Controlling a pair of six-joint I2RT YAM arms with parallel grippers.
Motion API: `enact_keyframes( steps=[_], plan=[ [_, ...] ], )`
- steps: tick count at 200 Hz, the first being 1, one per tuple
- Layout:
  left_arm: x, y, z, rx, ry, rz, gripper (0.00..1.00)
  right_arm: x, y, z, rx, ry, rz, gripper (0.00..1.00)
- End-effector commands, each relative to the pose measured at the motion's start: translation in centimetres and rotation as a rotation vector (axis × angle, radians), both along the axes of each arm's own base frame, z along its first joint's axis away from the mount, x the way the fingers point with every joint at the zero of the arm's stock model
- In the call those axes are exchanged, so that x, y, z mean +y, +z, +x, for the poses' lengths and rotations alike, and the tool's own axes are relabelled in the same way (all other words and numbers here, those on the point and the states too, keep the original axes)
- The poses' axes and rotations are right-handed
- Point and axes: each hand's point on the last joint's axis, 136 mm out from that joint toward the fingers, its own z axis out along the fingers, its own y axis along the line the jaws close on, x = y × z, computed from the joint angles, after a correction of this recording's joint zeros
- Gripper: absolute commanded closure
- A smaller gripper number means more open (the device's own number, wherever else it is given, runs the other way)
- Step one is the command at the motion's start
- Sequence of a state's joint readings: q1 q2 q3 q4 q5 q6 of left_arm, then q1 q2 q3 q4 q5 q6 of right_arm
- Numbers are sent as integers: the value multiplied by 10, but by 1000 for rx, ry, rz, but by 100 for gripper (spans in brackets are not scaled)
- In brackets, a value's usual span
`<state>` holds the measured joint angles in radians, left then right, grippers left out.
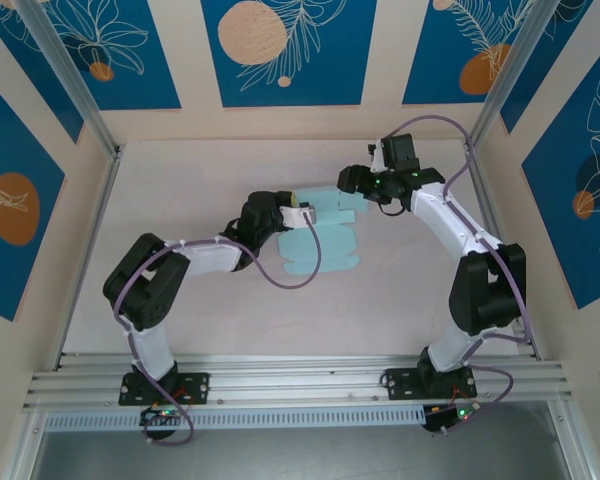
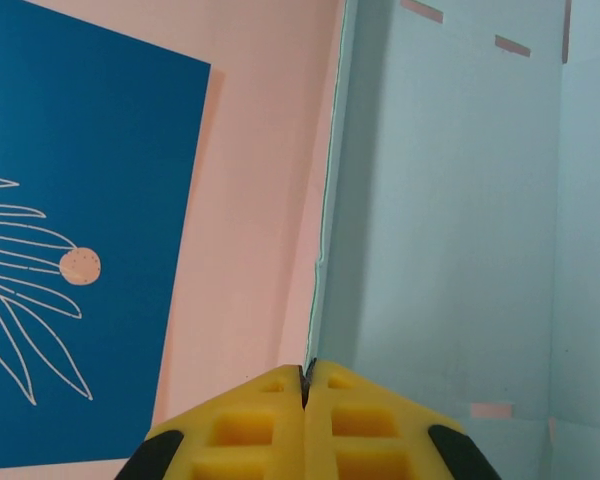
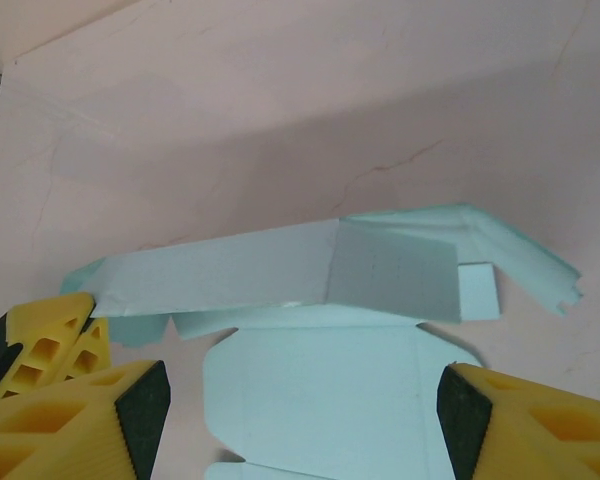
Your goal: Fold the paper box
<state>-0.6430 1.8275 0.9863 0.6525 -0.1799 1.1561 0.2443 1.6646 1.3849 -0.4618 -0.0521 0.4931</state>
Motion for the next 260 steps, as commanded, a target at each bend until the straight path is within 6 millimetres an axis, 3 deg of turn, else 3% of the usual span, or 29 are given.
enact_keyframes(
  steps=[1,62,140,168,187,214,233,246,260],
  plan=[
    [-2,10,2,-68,12,-9,100,10,-8,5,48,13,61,27],
    [-2,5,3,-82,16,-3,100,20,-17,29,48,51,28,26],
    [-3,-8,5,-81,20,12,100,42,-39,33,121,92,66,27],
    [-5,-9,5,-77,22,0,100,52,-44,33,146,93,122,38],
    [-5,-11,4,-74,23,2,100,54,-48,36,143,80,145,53],
    [-4,-16,4,-67,27,15,100,56,-48,38,125,77,176,64],
    [-2,-19,5,-64,36,22,100,53,-43,37,111,76,223,64],
    [0,-23,6,-60,45,28,100,46,-42,35,108,62,243,57],
    [2,-25,9,-57,57,34,100,37,-42,29,101,48,256,56]
  ],
)
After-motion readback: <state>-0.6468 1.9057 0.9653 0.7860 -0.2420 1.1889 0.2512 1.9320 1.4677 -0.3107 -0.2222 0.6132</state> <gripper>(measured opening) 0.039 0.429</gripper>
